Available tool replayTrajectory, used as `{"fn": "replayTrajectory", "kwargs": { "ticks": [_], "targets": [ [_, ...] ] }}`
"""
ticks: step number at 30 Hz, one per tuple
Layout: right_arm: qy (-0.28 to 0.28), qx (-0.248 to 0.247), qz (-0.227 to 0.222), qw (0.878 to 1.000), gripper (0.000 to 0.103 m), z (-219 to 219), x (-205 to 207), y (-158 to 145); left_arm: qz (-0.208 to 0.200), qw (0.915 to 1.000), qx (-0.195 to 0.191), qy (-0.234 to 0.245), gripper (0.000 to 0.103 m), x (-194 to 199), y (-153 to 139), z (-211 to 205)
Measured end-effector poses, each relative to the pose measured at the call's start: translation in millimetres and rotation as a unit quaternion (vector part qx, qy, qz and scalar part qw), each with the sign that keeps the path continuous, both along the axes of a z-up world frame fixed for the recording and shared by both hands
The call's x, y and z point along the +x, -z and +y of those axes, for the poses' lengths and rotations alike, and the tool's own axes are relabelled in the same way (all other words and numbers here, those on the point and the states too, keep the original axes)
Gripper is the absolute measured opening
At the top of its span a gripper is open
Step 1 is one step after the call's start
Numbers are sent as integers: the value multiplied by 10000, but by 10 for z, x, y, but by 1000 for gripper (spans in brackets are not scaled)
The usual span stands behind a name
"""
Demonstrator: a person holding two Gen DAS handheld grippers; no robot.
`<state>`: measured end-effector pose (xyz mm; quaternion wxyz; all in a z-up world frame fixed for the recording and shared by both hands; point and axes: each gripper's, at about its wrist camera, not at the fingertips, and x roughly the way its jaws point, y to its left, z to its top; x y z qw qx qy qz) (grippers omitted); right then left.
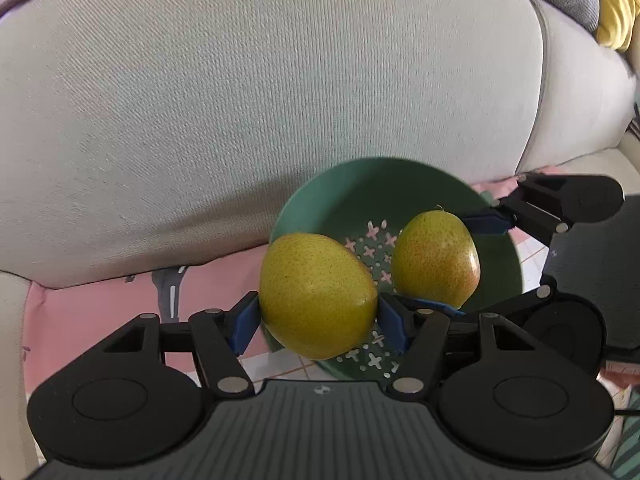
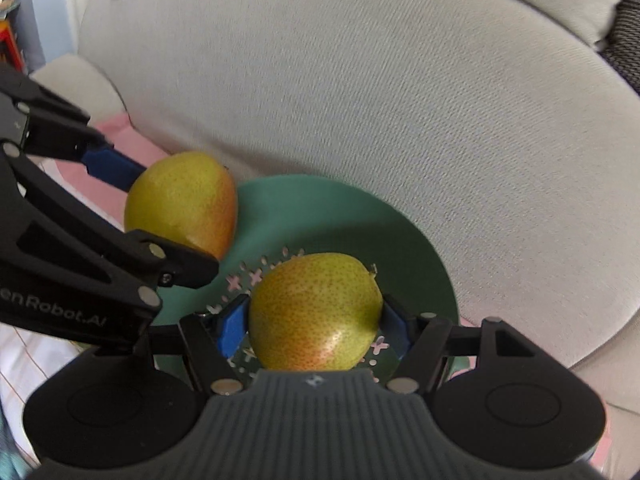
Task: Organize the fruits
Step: 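Carry both pears over the green colander with both tools, then open both tools to drop the pears into the colander and withdraw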
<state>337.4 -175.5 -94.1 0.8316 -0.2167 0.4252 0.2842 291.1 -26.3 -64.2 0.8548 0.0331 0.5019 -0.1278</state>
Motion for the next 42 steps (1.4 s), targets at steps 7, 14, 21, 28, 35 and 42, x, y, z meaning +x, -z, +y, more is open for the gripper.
{"fn": "replayTrajectory", "kwargs": {
  "ticks": [7,14,21,28,35,42],
  "targets": [
    [-491,-411,54,9979,66,91,52,248,-185,9990,304,287,72,46,126,-142],
    [-626,-571,149,9963,66,43,56,413,-347,9980,306,433,72,53,64,-212],
    [-650,-510,264,9962,66,-28,9,495,-186,9953,341,886,72,99,194,-362],
    [-784,-447,245,9956,67,-9,120,465,255,9973,146,666,72,223,346,-325],
    [-689,-495,337,9958,67,-40,109,409,416,9974,115,582,72,323,448,-390],
    [-666,-611,186,9957,73,-75,88,370,322,9977,184,570,72,199,387,-382]
  ]
}}
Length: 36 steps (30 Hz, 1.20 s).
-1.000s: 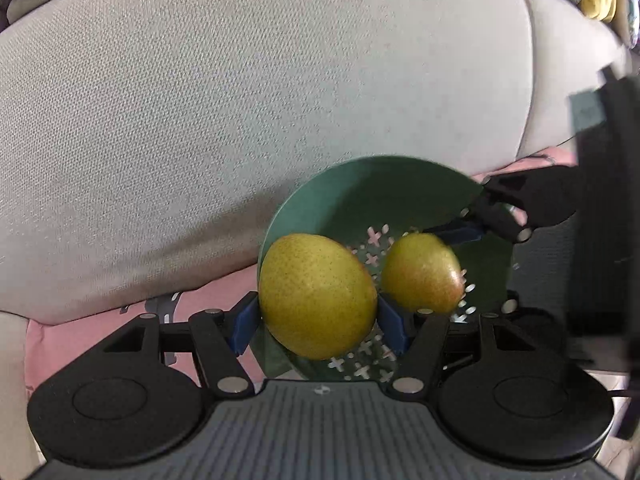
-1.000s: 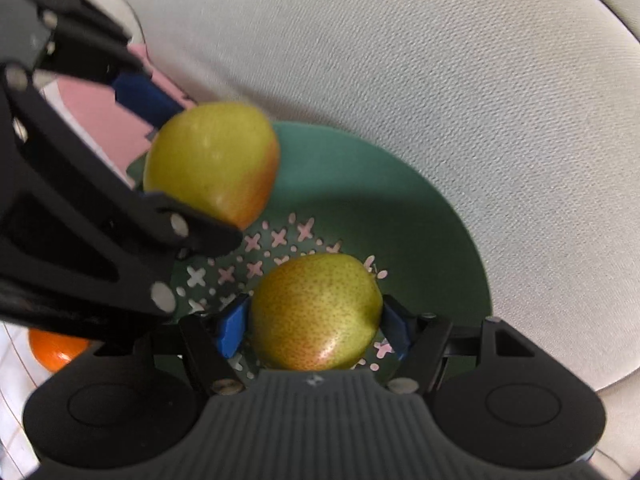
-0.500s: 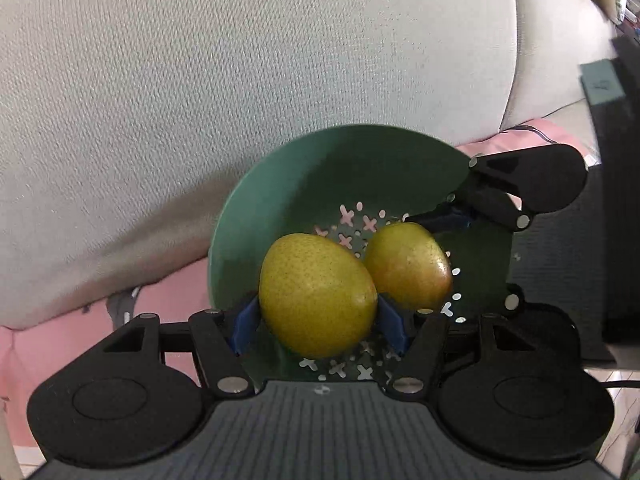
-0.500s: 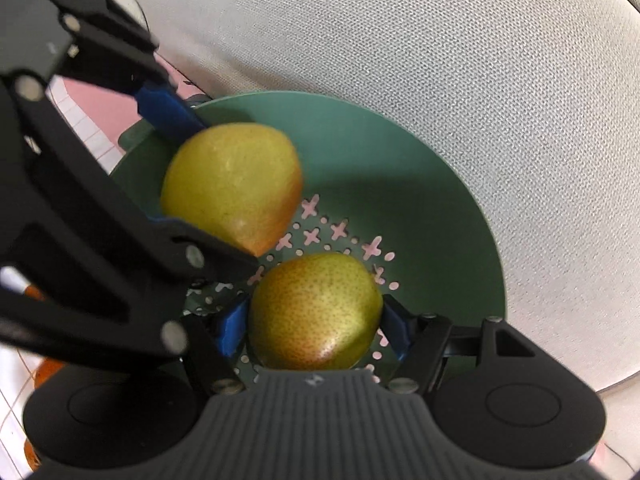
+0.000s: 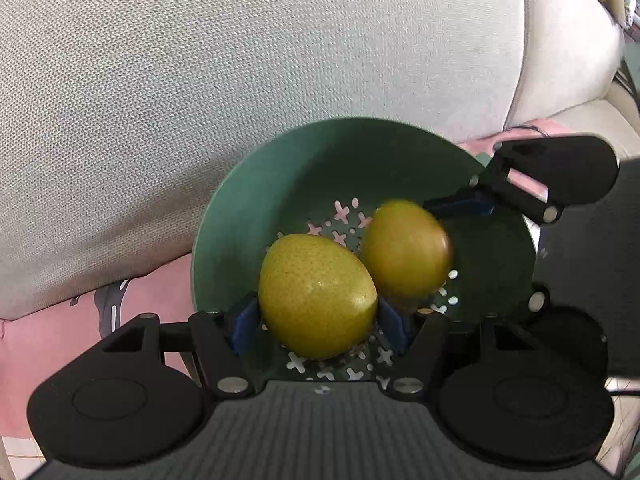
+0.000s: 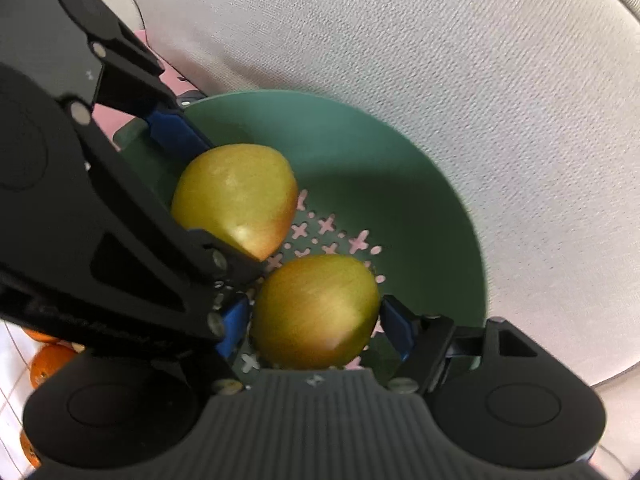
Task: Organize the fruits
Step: 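Open both tools to drop the pears into the colander and withdraw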
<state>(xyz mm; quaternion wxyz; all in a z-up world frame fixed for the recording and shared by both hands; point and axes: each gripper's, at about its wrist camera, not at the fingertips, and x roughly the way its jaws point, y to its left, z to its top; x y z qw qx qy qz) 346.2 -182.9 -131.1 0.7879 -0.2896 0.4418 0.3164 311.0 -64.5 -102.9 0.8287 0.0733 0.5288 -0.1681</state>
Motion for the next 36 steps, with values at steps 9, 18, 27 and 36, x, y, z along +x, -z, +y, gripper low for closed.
{"fn": "replayTrajectory", "kwargs": {
  "ticks": [9,18,27,36],
  "targets": [
    [280,9,-198,9994,79,-134,-26,-117,60,9998,131,-113,72,23,16,-53],
    [278,265,-360,9986,91,-169,-174,-208,-323,9986,248,-324,72,-39,-82,-116],
    [186,32,-753,9970,91,-119,-463,-343,-870,9953,334,-275,72,-390,-520,-137],
    [816,592,-858,9912,91,-284,-836,-707,-1376,9883,359,-546,73,-976,-976,39]
  ]
}}
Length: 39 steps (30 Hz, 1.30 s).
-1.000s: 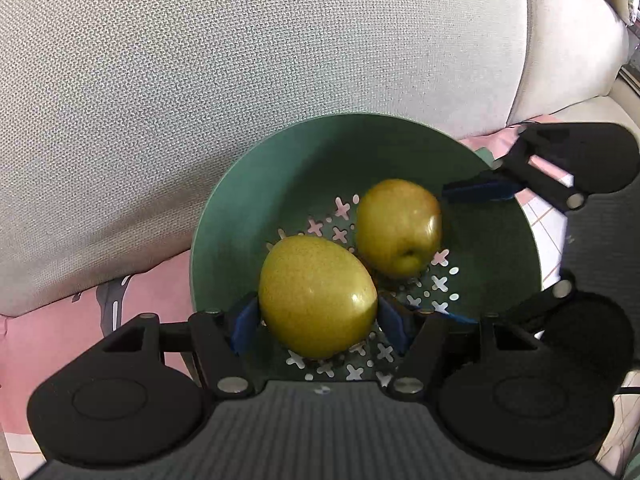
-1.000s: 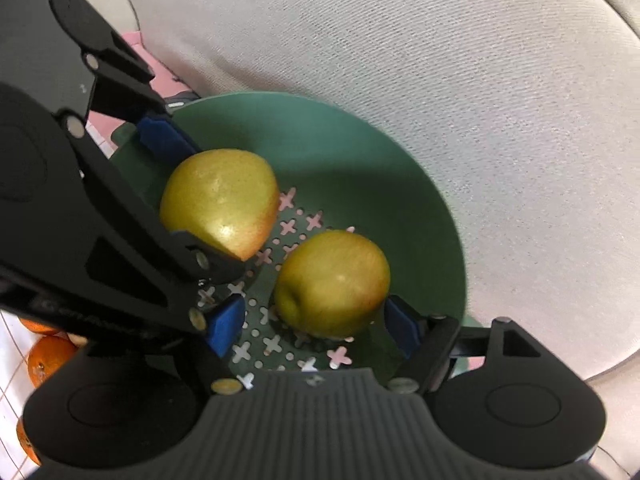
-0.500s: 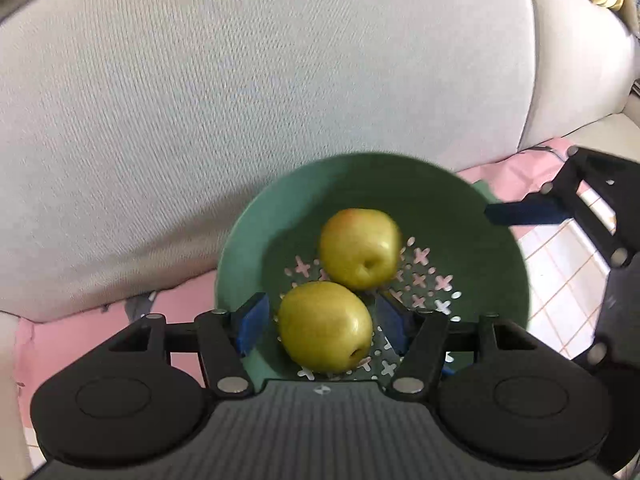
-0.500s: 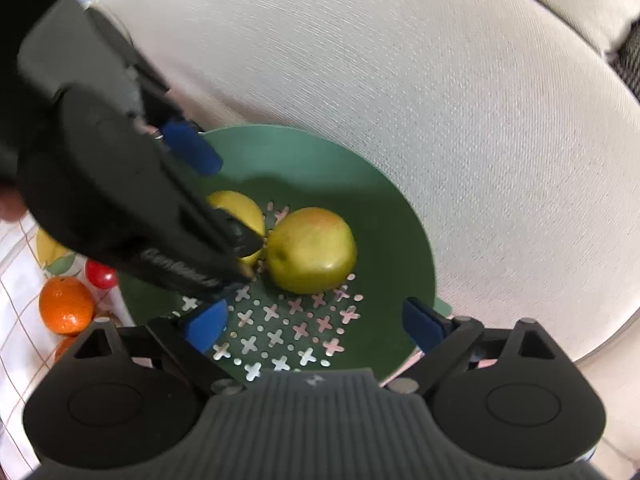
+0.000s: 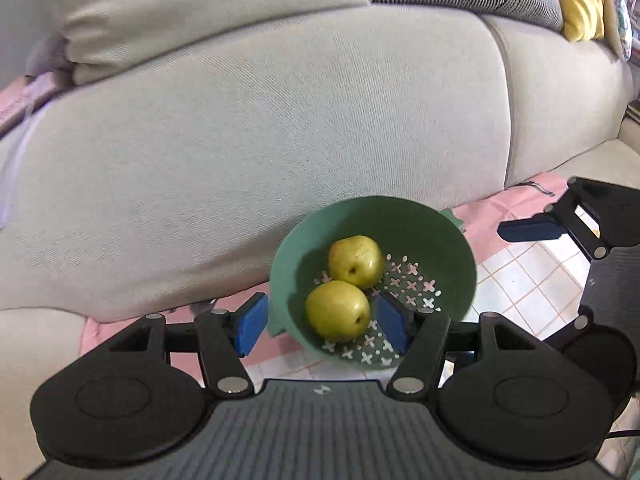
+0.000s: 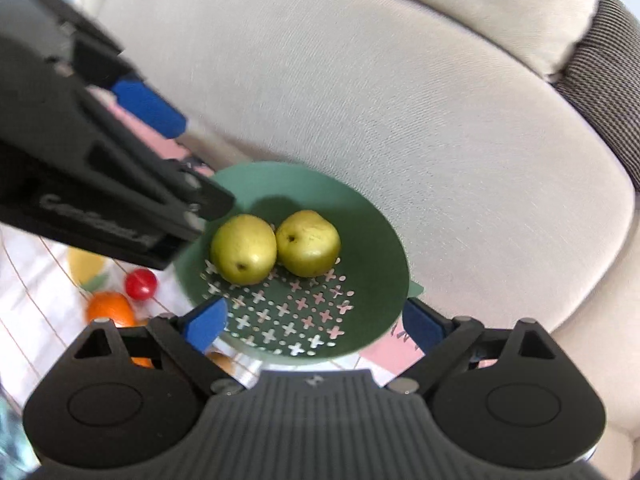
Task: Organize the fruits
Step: 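Open both tools to drop the pears into the colander and withdraw, then grasp a mandarin with the left tool while the right tool grasps a cherry tomato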
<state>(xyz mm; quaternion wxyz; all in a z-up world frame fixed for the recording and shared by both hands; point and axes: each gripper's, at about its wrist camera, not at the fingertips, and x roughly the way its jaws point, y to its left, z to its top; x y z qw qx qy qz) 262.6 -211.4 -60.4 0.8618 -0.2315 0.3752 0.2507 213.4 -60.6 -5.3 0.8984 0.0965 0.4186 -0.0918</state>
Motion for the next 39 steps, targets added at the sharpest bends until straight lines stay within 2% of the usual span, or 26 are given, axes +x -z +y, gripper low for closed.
{"fn": "replayTrajectory", "kwargs": {
  "ticks": [7,13,17,22,26,31,36,38,39],
  "targets": [
    [464,637,-141,9968,91,-119,-518,-170,-360,9988,-169,-289,73,-508,-269,154],
    [756,1242,-53,9894,91,-191,-1015,-231,-380,9974,-426,-447,73,-910,-261,256],
    [967,1430,-61,9850,91,-203,-1256,-186,-353,9971,-501,-456,73,-1169,-246,304],
    [1163,1571,-113,9806,87,-264,-1485,-119,-291,9980,-435,-351,73,-1382,-152,273],
    [1358,1632,-114,9771,81,-347,-1598,-18,-185,9974,-559,-424,73,-1449,-51,255],
    [1481,1456,-144,9781,76,-402,-1628,132,-53,9975,-622,-344,73,-1472,131,180],
    [1449,1456,-173,9785,75,-455,-1626,251,168,9965,-776,-273,73,-1460,310,119],
    [1411,1375,-155,9803,69,-452,-1611,301,263,9960,-816,-263,72,-1444,370,104],
    [1405,1333,-122,9810,66,-452,-1598,328,299,9958,-829,-255,69,-1439,395,96]
  ]
}}
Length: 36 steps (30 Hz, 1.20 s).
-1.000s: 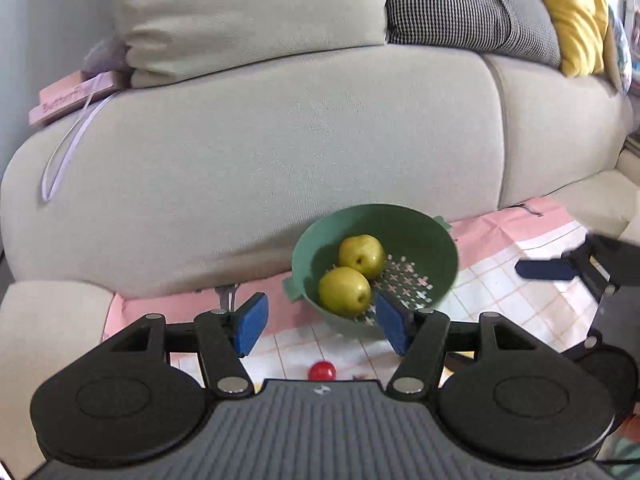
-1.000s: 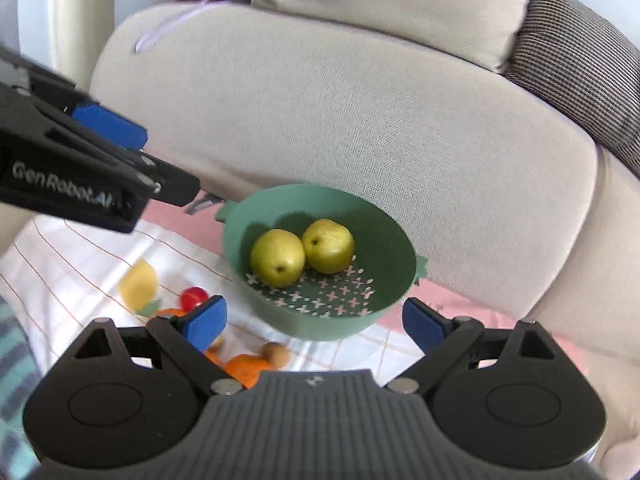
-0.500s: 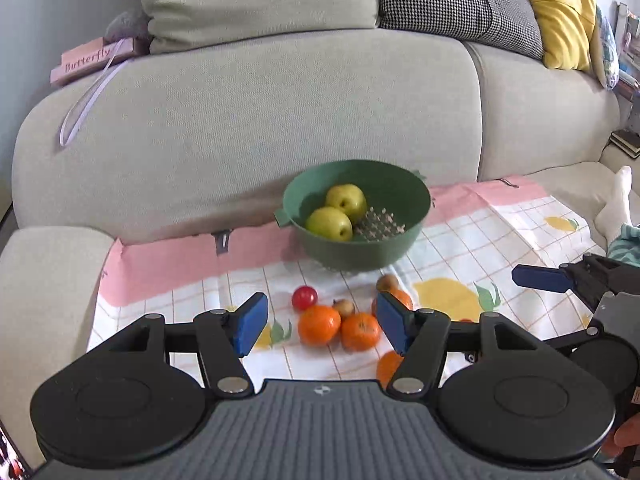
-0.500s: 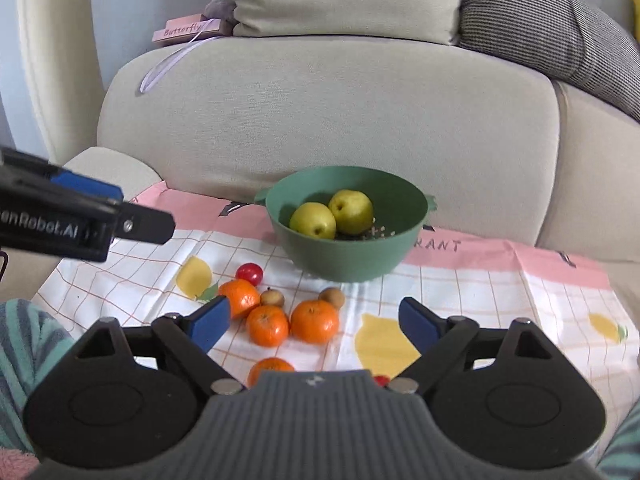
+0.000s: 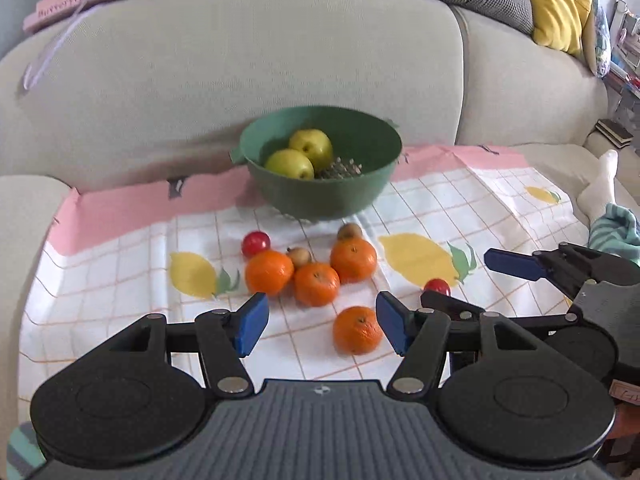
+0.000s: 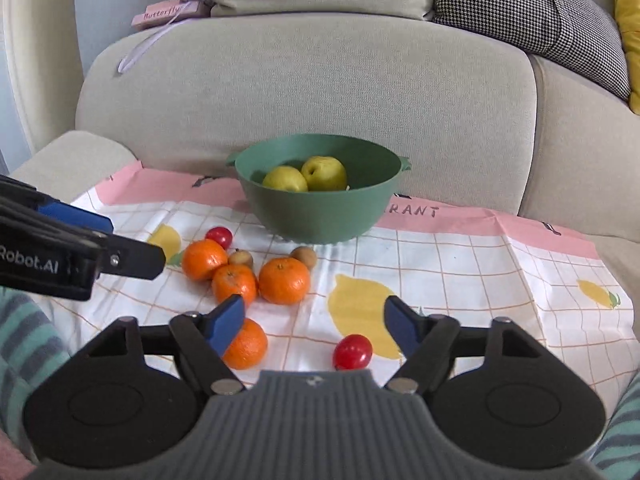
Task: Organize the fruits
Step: 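Grasp a mandarin with the left tool while the right tool grasps a cherry tomato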
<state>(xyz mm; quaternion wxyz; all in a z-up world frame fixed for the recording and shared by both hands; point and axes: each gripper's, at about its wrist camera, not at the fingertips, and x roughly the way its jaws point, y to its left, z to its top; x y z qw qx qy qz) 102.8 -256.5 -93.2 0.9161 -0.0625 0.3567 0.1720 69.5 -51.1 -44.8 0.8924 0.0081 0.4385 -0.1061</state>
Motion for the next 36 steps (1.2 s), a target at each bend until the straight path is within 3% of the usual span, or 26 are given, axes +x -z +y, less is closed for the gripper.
{"fn": "replayTrajectory", "kwargs": {
  "ticks": [4,11,19,26,36],
  "targets": [
    [17,-94,116,9999,55,-19,56,106,155,9997,-109,125,60,35,91,-12],
    [107,-75,288,9995,49,-112,178,257,546,9979,-239,266,51,124,314,-64],
    [144,-157,527,9984,44,-157,265,463,730,9962,-270,383,51,226,543,-182],
    [158,-66,627,9979,41,-183,318,523,796,9953,8,556,55,297,733,-296],
    [196,-64,782,9967,34,-176,390,614,861,9945,36,586,57,358,851,-332]
  ]
}}
